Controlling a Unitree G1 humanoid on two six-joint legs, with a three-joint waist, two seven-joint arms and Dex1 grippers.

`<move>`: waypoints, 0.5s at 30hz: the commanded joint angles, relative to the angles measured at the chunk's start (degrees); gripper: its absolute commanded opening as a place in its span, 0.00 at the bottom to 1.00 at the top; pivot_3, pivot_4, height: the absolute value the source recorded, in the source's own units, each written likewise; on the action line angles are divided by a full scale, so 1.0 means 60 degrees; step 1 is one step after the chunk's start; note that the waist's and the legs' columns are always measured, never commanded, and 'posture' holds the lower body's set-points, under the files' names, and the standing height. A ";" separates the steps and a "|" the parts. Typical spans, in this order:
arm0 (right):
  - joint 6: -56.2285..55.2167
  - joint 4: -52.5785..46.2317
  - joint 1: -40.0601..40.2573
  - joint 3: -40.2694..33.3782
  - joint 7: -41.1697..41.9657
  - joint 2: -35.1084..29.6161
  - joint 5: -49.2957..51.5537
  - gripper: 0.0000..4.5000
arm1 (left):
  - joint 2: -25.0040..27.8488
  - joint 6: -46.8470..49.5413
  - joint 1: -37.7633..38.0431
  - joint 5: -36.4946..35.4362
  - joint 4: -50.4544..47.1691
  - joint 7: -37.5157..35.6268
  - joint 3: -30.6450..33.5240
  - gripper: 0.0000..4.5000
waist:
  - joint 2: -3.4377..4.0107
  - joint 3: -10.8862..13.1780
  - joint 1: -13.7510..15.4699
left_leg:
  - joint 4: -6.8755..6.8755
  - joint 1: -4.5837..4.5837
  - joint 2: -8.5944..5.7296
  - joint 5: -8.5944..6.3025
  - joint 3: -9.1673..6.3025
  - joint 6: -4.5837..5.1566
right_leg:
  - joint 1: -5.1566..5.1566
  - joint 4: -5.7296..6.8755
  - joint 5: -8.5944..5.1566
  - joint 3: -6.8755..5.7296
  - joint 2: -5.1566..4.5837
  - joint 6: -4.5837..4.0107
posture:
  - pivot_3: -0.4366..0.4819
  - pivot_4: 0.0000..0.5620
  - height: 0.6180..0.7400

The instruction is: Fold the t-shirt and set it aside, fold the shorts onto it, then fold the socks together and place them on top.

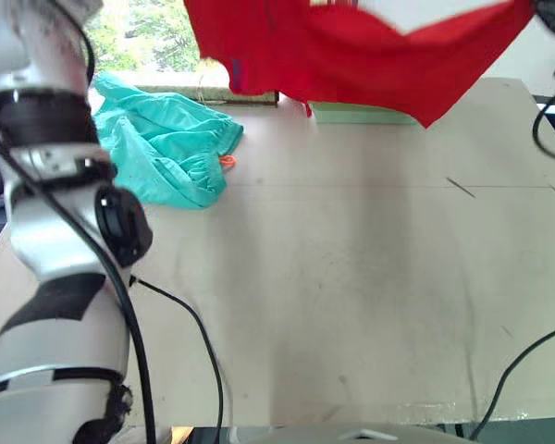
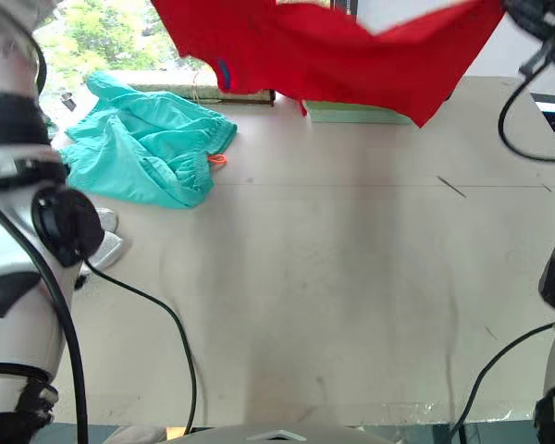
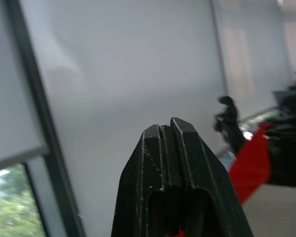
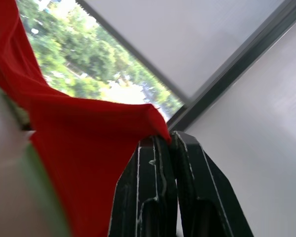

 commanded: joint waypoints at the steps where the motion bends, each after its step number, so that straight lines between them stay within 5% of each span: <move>1: 0.2653 -0.3741 0.2542 -0.0610 0.0319 -0.0278 0.1590 0.02 | 0.1028 0.2996 0.1650 -0.1707 -0.3714 -0.0184 0.0166 0.00 | 0.0006 -0.0007 0.0002 | 0.0002 -0.0005 0.0001 0.0000 -0.0009 0.0000 | -0.0003 0.0004 0.0000 0.0010 -0.0002 0.0000 | 0.48 0.27 1.00; 6: 0.4593 -0.6698 0.6049 -0.1151 0.0322 -0.0451 0.2647 0.02 | 0.1778 0.5247 0.4460 -0.3366 -0.6237 0.0266 0.0805 0.00 | 0.0010 -0.0004 0.0082 | 0.0053 0.0003 -0.0001 -0.0003 -0.0049 -0.0002 | 0.0022 0.0039 -0.0005 0.0020 -0.0004 -0.0002 | 0.48 0.27 1.00; 15: 0.5623 -0.8474 1.0575 -0.2069 0.1382 -0.0091 0.3777 0.02 | 0.1446 0.5348 1.0199 -0.4541 -0.9159 0.0858 0.2152 0.00 | -0.0015 -0.0021 0.0076 | 0.0004 0.0286 0.0005 -0.0030 -0.0084 0.0030 | 0.0327 -0.0045 -0.0023 -0.0009 -0.0049 0.0016 | 0.48 0.27 1.00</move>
